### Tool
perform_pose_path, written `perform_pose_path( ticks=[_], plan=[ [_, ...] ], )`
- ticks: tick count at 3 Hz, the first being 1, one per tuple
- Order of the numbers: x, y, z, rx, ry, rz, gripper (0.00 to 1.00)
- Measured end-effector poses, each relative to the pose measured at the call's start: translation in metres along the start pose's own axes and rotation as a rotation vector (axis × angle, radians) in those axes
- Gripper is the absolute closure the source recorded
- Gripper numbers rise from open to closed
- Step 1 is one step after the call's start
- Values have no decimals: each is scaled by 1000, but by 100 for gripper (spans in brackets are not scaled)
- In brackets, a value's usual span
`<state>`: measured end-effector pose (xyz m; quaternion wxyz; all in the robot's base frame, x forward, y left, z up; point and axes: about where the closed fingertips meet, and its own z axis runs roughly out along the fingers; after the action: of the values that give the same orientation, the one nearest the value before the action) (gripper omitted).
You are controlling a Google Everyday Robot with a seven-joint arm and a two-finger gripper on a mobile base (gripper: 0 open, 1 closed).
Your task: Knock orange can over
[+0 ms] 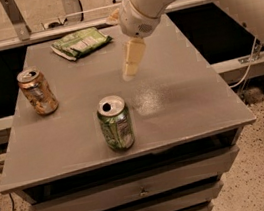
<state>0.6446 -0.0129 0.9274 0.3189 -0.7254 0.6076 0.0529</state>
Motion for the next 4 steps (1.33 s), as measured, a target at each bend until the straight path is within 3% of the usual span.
perform_pose_path(
  ticks=[1, 2, 4],
  plan=[
    [-32, -12, 37, -7, -153, 78, 0],
    [-60, -5, 56, -49, -251, 140, 0],
    [-130, 27, 92, -162, -485, 243, 0]
  ],
)
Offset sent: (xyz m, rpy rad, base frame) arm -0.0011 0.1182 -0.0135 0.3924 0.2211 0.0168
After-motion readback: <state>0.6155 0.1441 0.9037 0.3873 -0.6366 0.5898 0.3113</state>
